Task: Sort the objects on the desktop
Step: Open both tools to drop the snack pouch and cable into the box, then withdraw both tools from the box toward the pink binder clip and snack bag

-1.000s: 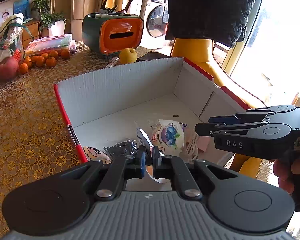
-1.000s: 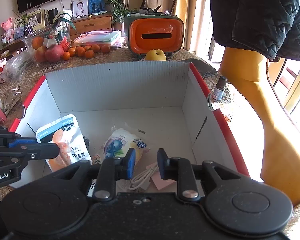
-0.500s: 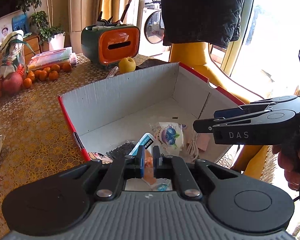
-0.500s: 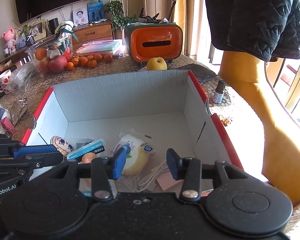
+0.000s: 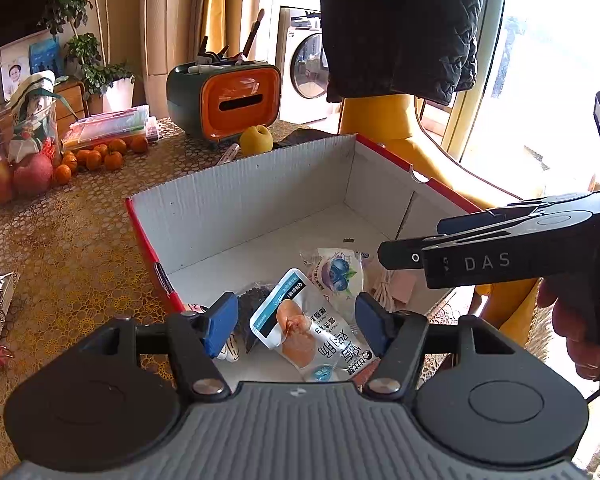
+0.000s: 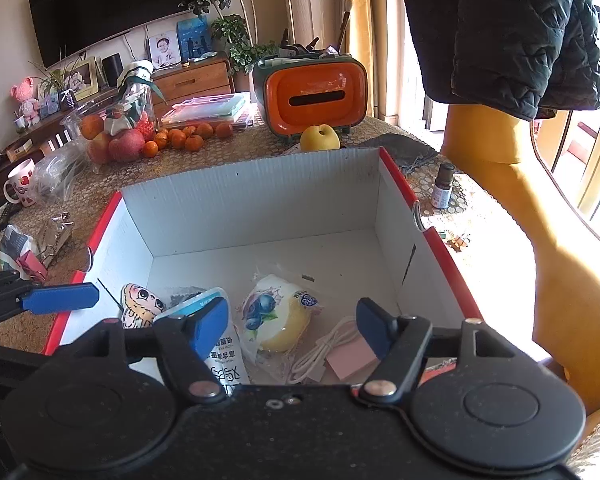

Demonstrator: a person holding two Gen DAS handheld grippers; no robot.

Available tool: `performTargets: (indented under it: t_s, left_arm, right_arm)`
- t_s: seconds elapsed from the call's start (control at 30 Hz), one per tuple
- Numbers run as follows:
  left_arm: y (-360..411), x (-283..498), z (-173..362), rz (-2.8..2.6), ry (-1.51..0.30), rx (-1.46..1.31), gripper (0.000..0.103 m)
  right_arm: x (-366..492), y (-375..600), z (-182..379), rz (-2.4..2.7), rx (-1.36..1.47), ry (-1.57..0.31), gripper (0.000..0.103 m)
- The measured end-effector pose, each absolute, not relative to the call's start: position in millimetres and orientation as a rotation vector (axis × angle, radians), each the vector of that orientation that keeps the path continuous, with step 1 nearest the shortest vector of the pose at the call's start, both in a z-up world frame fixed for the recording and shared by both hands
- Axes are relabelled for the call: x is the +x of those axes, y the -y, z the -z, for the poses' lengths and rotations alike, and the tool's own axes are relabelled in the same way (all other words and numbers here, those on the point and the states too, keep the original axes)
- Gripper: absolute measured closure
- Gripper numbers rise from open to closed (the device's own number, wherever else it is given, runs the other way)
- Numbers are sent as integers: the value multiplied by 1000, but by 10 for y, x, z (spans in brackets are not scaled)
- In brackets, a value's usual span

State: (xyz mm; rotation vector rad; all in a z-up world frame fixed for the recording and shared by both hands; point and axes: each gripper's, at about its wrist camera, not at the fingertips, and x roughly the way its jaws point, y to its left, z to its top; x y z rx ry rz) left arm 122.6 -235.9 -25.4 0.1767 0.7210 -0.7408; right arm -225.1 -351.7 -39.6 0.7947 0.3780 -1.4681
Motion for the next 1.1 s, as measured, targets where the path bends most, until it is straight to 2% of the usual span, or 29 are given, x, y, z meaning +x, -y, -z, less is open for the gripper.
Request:
performTargets:
  t_s: [0.23, 0.47, 0.6, 1.1]
  left_arm:
    - [2299, 1187, 208, 731, -702, 171, 23]
    - [2212, 1140, 176, 699, -678, 163, 3]
    - [2133, 1107, 145, 689, -660, 143, 0]
    - [1862, 860, 14, 670, -579, 93, 0]
  right_arm:
    - [-2266, 3442, 323, 1438, 786, -335, 14]
    - [-2300, 3344, 237, 1451, 786, -264, 7]
    - [-2293, 3273, 196, 1462, 789, -246, 7]
    - [-2140, 2973, 30, 1516, 764, -214, 7]
